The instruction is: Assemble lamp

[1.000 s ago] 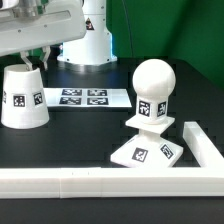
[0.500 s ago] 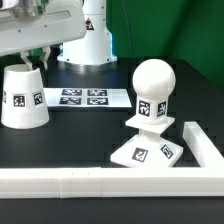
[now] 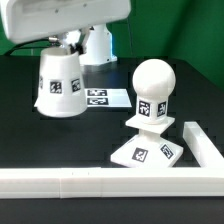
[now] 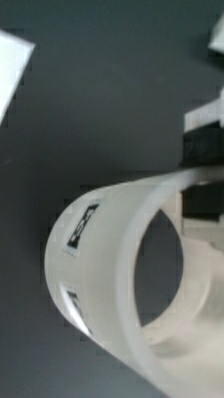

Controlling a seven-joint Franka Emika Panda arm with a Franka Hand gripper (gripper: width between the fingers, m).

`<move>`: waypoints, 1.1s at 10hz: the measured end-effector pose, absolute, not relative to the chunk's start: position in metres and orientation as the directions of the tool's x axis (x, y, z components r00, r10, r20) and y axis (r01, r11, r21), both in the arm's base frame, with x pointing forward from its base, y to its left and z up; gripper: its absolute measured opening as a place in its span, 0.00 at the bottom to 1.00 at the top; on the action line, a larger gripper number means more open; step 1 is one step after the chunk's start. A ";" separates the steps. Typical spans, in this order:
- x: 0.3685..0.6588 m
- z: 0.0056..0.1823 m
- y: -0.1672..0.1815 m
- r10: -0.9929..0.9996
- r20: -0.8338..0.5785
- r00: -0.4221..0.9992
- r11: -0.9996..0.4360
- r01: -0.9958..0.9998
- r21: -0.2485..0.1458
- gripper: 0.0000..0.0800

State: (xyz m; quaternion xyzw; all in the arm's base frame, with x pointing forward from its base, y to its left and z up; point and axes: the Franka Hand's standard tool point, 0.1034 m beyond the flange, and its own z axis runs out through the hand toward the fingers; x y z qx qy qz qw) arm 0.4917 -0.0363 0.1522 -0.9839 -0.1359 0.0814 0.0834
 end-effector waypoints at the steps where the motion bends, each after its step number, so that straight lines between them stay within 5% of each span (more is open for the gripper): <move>1: 0.507 0.170 -0.028 0.237 -0.154 0.959 -0.960 0.206 -0.191 0.05; 3: 0.532 0.192 -0.017 0.190 -0.163 0.968 -0.969 0.158 -0.191 0.05; 8: 0.532 0.190 -0.016 0.192 -0.162 0.968 -0.968 0.160 -0.191 0.05; 11: 0.551 0.227 0.021 0.149 -0.194 0.970 -0.973 0.109 -0.205 0.05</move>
Offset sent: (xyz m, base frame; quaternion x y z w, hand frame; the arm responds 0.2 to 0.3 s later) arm 0.0000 0.0000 0.0000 0.0000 0.0000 0.0000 1.0000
